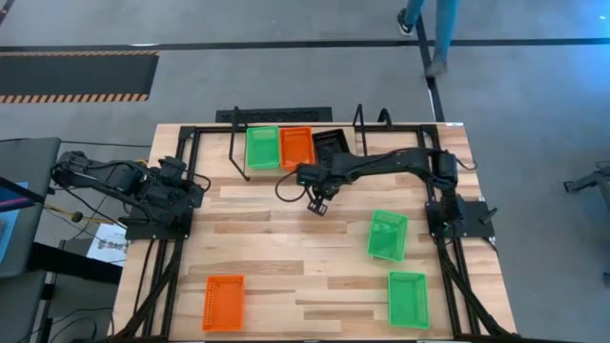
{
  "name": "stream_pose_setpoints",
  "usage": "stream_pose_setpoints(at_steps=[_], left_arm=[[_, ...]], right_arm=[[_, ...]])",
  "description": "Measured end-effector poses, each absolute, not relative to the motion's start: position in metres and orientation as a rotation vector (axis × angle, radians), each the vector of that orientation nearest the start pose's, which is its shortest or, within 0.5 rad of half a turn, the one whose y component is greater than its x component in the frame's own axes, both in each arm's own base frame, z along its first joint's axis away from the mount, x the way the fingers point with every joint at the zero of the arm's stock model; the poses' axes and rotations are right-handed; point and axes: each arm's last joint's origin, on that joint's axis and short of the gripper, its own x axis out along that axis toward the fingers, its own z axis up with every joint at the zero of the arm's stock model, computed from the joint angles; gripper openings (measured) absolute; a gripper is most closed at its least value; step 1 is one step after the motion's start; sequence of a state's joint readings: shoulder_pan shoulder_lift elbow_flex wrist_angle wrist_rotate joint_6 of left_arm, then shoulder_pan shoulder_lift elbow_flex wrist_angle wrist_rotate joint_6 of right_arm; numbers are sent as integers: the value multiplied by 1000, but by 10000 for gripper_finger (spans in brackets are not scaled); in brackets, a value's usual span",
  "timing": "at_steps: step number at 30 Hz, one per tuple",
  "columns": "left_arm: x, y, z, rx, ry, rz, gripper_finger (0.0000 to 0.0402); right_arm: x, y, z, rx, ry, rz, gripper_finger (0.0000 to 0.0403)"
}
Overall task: Stack baskets on shelf by color
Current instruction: Stack the black bin on top of the black bin on the shelf
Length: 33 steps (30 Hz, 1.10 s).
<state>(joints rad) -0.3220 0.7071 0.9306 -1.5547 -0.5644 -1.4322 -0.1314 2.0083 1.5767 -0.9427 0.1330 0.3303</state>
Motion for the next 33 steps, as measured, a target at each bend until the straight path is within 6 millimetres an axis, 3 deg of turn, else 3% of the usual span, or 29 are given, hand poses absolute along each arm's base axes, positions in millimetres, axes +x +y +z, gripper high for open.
stream_pose_setpoints(at_steps=[6,14,28,33], left_arm=[[68,-6,298,-680,780,952,144],[68,-6,298,-680,780,952,144],[68,-6,298,-679,780,952,144],[68,-6,298,-682,781,952,144]], right_arm=[[396,-58,196,221,1328,-503,0],[399,-64,206,185,1299,-527,0],[397,-94,208,160,1256,-599,0],[401,-92,208,177,1227,-585,0]])
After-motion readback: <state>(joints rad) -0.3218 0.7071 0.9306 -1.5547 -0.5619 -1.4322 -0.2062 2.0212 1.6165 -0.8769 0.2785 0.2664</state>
